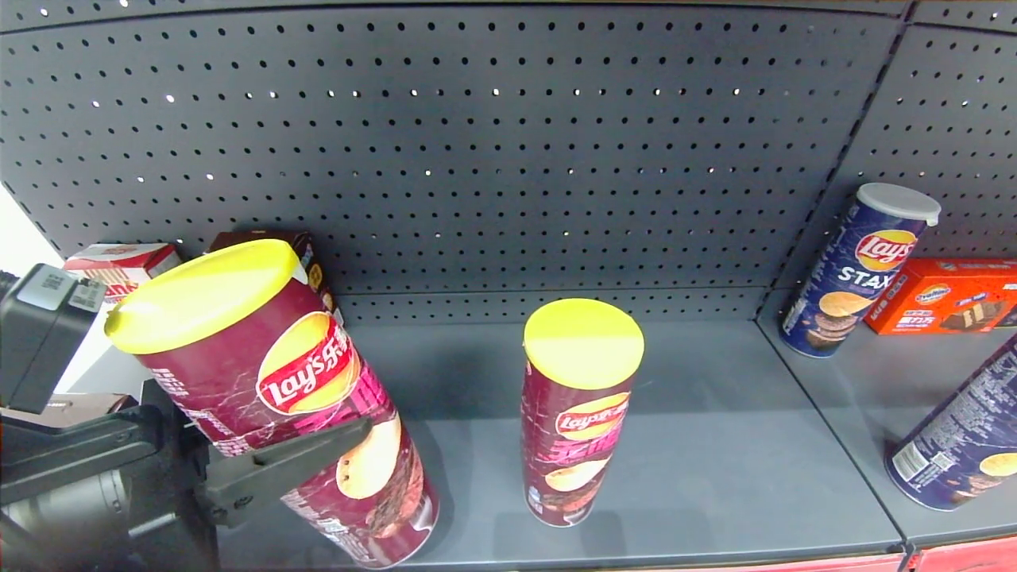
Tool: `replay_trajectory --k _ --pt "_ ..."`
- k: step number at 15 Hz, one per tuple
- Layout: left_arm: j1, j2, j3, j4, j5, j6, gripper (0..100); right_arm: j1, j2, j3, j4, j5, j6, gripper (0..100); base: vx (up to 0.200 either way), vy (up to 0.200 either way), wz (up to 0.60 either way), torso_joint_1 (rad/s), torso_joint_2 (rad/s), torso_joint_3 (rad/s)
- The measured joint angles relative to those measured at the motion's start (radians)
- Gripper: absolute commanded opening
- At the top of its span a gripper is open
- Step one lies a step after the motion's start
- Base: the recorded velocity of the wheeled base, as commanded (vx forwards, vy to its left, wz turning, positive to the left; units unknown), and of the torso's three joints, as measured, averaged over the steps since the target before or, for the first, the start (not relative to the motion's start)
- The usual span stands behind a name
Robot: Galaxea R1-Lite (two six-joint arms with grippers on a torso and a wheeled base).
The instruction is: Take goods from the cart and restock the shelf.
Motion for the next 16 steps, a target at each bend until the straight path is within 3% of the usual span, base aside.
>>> replay_trajectory --k 1,4,5,6,8,12,16 --pt "0.000 0.000 0.000 0.000 -0.001 0.000 0 0.000 0.000 0.001 -0.004 -0.002 -0.012 100 0.000 0.000 0.00 0.000 0.00 0.000" --pt "-0.006 0.000 0.001 0.000 -0.001 0.001 0 0.001 0.000 0.000 0.016 0.359 -0.063 100 0.000 0.000 0.00 0.000 0.00 0.000" --pt "-0.010 0.000 0.000 0.000 -0.001 0.001 0 0.001 0.000 -0.004 0.025 0.394 -0.063 100 0.000 0.000 0.00 0.000 0.00 0.000" --pt "-0.013 0.000 -0.002 0.000 -0.001 0.001 0 0.001 0.000 -0.006 0.030 0.341 -0.056 100 0.000 0.000 0.00 0.000 0.00 0.000" --pt "-0.016 0.000 0.000 0.000 -0.001 0.001 0 0.001 0.000 0.000 0.038 0.101 -0.062 100 0.000 0.000 0.00 0.000 0.00 0.000" --pt "-0.018 0.000 -0.020 0.003 -0.001 0.001 0 0.045 0.000 0.009 0.042 0.101 -0.064 100 0.000 0.000 0.00 0.000 0.00 0.000" --pt "-0.016 0.004 -0.111 0.016 0.001 0.000 0 0.050 0.000 0.011 0.042 0.102 -0.064 100 0.000 0.000 0.00 0.000 0.00 0.000"
